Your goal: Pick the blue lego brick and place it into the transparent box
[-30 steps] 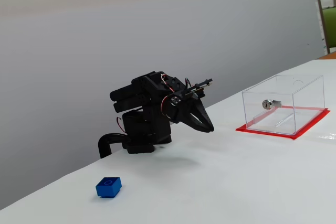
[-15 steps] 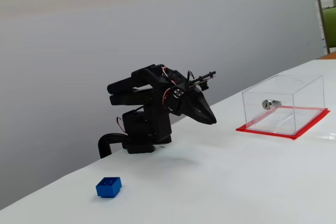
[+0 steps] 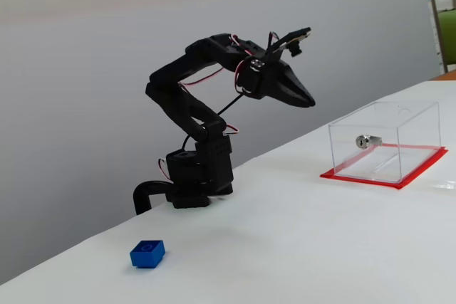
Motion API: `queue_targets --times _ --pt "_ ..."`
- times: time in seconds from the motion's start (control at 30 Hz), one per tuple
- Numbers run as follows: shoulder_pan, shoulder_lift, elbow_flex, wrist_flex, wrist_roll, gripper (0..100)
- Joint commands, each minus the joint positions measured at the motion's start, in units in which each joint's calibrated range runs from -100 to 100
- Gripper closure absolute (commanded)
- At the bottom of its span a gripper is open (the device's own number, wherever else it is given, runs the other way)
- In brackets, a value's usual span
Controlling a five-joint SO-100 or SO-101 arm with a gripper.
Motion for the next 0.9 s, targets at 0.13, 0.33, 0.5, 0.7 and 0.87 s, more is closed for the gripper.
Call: queue_targets --times 0.13,0.33,0.5,0.7,0.87 --pt "-1.75 18.34 -23.46 -0.37 -0.56 99" --pt "-1.9 21.99 -26.81 -0.28 -0.56 99" --pt "0.02 21.91 -25.91 -0.19 -0.56 99" --pt "5.2 21.91 -25.91 -0.19 -0.62 99" --pt "11.78 21.91 -26.27 -0.19 -0.67 99"
